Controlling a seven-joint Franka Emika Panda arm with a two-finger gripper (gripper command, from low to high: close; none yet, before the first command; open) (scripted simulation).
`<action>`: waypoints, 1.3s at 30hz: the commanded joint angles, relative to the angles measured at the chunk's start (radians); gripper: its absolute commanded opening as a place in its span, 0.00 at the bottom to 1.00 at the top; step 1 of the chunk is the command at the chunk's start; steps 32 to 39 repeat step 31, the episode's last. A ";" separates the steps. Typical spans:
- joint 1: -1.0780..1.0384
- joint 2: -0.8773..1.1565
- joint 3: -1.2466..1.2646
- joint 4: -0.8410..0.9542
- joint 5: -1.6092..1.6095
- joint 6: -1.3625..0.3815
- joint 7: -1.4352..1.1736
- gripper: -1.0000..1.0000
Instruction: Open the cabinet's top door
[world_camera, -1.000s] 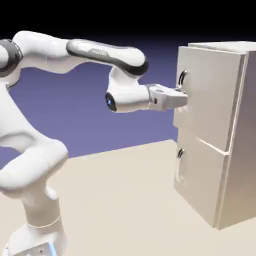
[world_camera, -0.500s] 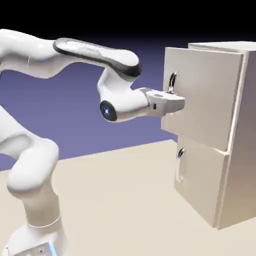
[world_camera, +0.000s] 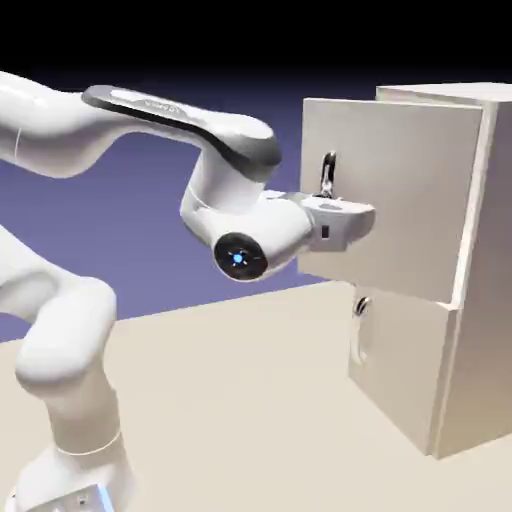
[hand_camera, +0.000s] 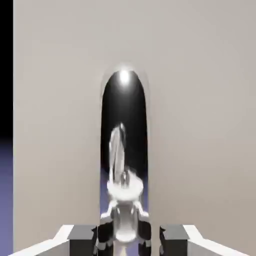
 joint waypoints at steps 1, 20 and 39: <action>-0.005 0.015 -0.028 0.011 -0.038 -0.043 0.002 0.00; 0.001 0.549 -0.411 0.510 -0.483 -0.869 -0.105 0.00; -0.047 0.836 -0.456 0.823 -0.526 -1.187 -0.189 1.00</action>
